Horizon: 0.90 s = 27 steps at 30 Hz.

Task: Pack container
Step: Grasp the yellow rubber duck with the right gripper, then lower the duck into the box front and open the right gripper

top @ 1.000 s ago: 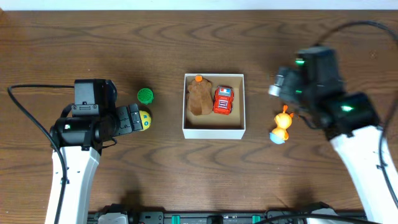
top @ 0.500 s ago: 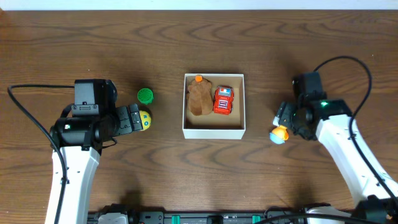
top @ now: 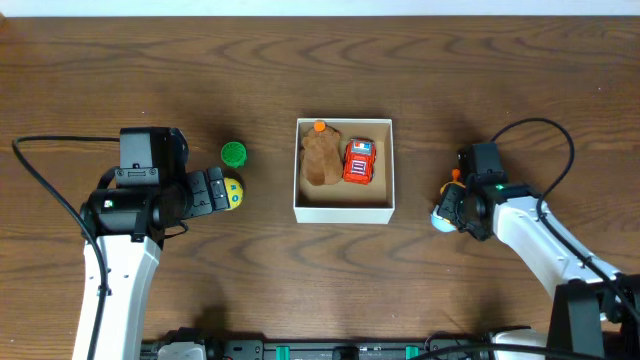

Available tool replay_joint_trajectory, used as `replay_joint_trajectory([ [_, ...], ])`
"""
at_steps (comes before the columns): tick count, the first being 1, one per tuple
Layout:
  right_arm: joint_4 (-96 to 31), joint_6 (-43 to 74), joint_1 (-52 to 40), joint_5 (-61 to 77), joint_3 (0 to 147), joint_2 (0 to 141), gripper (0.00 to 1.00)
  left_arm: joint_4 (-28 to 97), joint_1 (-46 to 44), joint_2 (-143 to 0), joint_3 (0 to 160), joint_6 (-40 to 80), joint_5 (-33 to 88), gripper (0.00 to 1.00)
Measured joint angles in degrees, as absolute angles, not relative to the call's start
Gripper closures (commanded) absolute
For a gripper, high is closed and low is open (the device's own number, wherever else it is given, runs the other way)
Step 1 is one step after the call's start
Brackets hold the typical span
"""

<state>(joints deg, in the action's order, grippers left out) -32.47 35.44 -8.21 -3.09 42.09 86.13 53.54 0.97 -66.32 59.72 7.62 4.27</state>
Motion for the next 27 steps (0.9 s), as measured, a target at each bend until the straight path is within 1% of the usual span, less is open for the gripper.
replay_joint_trajectory([
  [2,-31.68,35.66,-8.34,-2.72,42.09,86.3,0.81,53.52,0.97,-66.32,59.72,7.62,4.27,0.02],
  [3,-31.48,35.59,-8.38,-2.57,42.09,86.3,0.88,53.52,0.97,-66.32,59.72,7.62,4.27,0.02],
  [5,-31.07,35.55,-8.43,-2.35,42.09,86.3,0.99,53.52,0.97,-66.32,59.72,7.62,4.25,0.02],
  [9,-33.56,33.98,-8.58,-2.2,43.59,86.3,0.99,53.54,0.97,-66.32,59.72,7.62,4.27,0.02],
  [12,-39.97,32.21,-9.65,-2.39,48.27,86.17,0.99,53.56,0.97,-66.32,59.72,7.62,4.25,0.02],
  [15,-46.28,29.85,-12.97,-2.46,55.2,85.69,0.99,53.56,0.97,-66.32,59.72,7.62,4.25,0.02],
  [19,-52.14,25.41,-19.94,-2.57,67.33,84.14,0.99,53.58,0.97,-66.32,59.72,7.62,4.27,0.02],
  [22,-52.07,19.84,-26.22,-2.46,74.48,82.91,0.99,53.56,0.97,-66.32,59.72,7.62,4.27,0.02],
  [25,-50.0,13.5,-31.4,-2.09,76.84,82.13,0.99,53.54,0.97,-66.32,59.72,7.62,4.25,0.02],
  [27,-49.65,7.25,-34.63,-1.8,76.99,82.11,0.99,53.54,0.97,-66.32,59.72,7.62,4.27,0.02],
])
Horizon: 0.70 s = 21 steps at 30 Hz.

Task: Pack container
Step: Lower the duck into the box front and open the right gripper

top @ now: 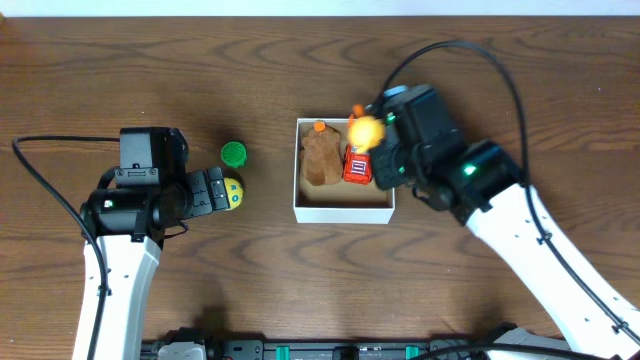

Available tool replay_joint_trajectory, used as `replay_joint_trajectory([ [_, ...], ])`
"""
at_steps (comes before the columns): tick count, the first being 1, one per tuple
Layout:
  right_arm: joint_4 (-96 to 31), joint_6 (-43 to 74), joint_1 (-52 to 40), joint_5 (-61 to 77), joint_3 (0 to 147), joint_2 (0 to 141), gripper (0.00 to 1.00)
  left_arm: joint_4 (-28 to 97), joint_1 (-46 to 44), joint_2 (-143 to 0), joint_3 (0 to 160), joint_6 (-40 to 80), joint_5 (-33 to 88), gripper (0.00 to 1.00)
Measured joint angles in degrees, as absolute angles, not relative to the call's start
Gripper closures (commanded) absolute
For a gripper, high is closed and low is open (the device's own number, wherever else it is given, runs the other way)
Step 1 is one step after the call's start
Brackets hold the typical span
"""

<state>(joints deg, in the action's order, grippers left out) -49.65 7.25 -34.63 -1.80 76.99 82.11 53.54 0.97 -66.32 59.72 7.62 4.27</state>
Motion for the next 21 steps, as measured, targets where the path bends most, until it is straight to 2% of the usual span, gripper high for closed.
replay_joint_trajectory([
  [10,-48.21,-23.53,-38.06,0.82,76.71,89.93,0.99,53.54,0.97,-66.32,59.72,7.62,4.27,0.02],
  [18,-47.48,-29.76,-36.01,1.06,76.49,98.59,0.97,53.54,0.97,-66.32,59.72,7.62,4.27,0.02],
  [19,-47.57,-29.98,-35.83,1.08,76.42,99.02,0.88,53.54,0.97,-66.32,59.72,7.62,4.27,0.02],
  [20,-47.75,-30.37,-35.77,1.08,76.34,99.53,0.69,53.54,0.97,-66.32,59.72,7.62,4.27,0.02],
  [21,-48.05,-30.22,-35.75,1.08,76.31,99.74,0.58,53.54,0.97,-66.32,59.72,7.62,4.27,0.02],
])
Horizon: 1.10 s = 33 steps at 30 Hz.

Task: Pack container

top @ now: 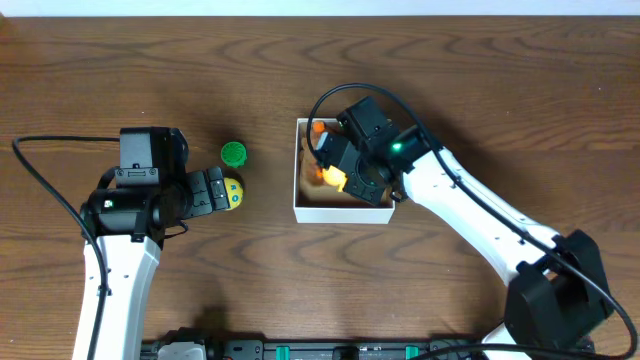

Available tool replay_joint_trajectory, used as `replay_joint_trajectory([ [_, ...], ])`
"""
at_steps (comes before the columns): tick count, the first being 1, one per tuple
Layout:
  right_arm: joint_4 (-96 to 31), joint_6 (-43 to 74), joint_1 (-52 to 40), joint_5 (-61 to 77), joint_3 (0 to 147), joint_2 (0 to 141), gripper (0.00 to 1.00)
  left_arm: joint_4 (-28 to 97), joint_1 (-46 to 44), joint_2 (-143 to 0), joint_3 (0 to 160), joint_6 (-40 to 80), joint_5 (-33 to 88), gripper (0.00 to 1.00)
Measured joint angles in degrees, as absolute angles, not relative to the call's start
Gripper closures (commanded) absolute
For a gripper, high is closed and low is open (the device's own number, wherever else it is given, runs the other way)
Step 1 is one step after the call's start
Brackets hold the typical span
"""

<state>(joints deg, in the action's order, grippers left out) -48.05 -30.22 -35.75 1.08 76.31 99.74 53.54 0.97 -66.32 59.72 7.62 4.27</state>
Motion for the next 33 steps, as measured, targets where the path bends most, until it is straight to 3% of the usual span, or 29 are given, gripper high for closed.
replay_joint_trajectory([
  [1,-48.16,-30.39,-35.75,1.13,76.31,99.77,0.53,53.54,0.97,-66.32,59.72,7.62,4.27,0.02],
  [4,-48.36,-29.34,-35.75,1.1,76.31,99.55,0.17,53.54,0.97,-66.32,59.72,7.62,4.25,0.02],
  [5,-48.51,-29.15,-35.75,1.17,76.31,99.33,0.15,53.54,0.97,-66.32,59.72,7.62,4.25,0.02],
  [6,-48.69,-29.04,-35.75,1.1,76.31,99.11,0.01,53.52,0.97,-66.32,59.72,7.64,4.25,0.02],
  [14,-47.4,-22.04,-33.17,0.01,76.23,87.2,0.01,53.54,0.97,-66.32,59.72,7.62,4.25,0.02],
  [21,-48.75,-0.49,-14.22,-0.38,76.23,75.57,0.01,53.54,0.97,-66.32,59.72,7.62,4.27,0.02],
  [28,-53.71,13.54,6.04,1.54,76.23,74.5,0.01,53.52,0.97,-66.32,59.72,7.62,4.25,0.02],
  [33,-56.29,15.99,10.02,1.32,76.23,75.31,0.01,52.05,0.97,-66.32,59.72,7.68,4.27,0.02],
])
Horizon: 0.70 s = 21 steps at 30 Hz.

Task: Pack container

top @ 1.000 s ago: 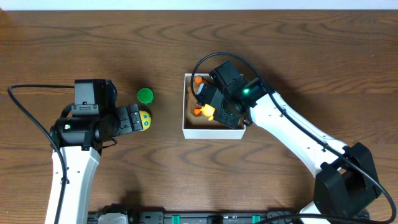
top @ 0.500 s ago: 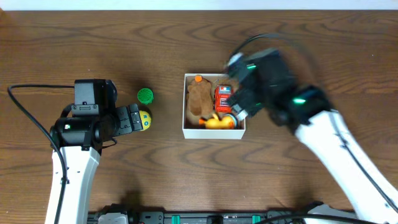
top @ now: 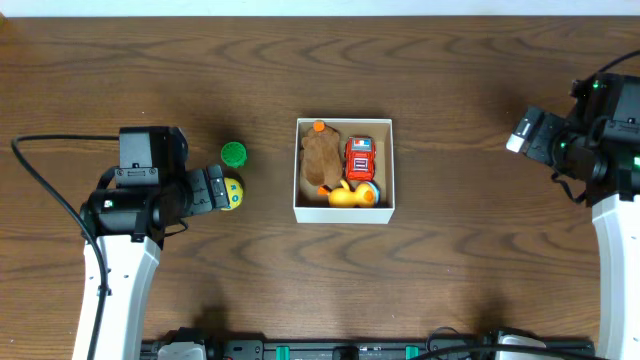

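Observation:
The white box [top: 390, 168] stands at the table's middle. It holds a brown plush toy [top: 320, 158], a red toy car [top: 360, 158] and a yellow duck [top: 346, 196] at its near side. At the left, my left gripper [top: 222, 192] is shut on a small yellow toy [top: 233, 191] low over the table. A green cap [top: 233, 152] lies just behind it. Far to the right, my right gripper [top: 520, 135] hangs well clear of the box, open and with nothing in it.
The left arm's cable [top: 40, 190] loops over the table at the far left. The right arm's body [top: 610, 150] fills the right edge of the view. Dark wood table [top: 450, 280] all around the box.
My right gripper was inside the box with the duck. It has let the duck go in the box's near side and now sits far off to the right. The left gripper has barely shifted.
My right gripper was first down at the right of the box, on the duck on the table. Then it held the duck above the box's back right corner, then low inside the box. Now the duck lies in the box. The left gripper stayed on the yellow toy throughout.

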Available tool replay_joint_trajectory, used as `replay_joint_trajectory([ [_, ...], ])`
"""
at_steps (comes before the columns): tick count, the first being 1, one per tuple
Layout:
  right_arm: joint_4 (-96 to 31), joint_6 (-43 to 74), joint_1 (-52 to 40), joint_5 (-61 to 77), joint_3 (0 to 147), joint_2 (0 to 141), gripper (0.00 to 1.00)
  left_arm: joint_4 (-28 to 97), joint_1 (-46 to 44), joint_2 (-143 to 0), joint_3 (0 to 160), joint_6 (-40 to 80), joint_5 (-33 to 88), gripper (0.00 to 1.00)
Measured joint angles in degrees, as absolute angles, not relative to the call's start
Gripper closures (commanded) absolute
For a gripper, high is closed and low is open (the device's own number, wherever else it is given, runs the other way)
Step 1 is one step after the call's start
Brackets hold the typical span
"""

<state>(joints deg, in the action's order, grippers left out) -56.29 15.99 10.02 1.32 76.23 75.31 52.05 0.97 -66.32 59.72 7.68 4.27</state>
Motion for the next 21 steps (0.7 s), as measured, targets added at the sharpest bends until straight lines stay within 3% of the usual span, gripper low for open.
replay_joint_trajectory([
  [15,-56.58,17.37,10.66,1.04,76.23,76.12,0.01,51.81,0.97,-66.63,59.79,10.0,4.27,0.01],
  [21,-56.58,17.39,10.66,1.04,76.23,76.12,0.01,50.94,0.97,-76.01,62.89,6.13,4.25,0.01],
])
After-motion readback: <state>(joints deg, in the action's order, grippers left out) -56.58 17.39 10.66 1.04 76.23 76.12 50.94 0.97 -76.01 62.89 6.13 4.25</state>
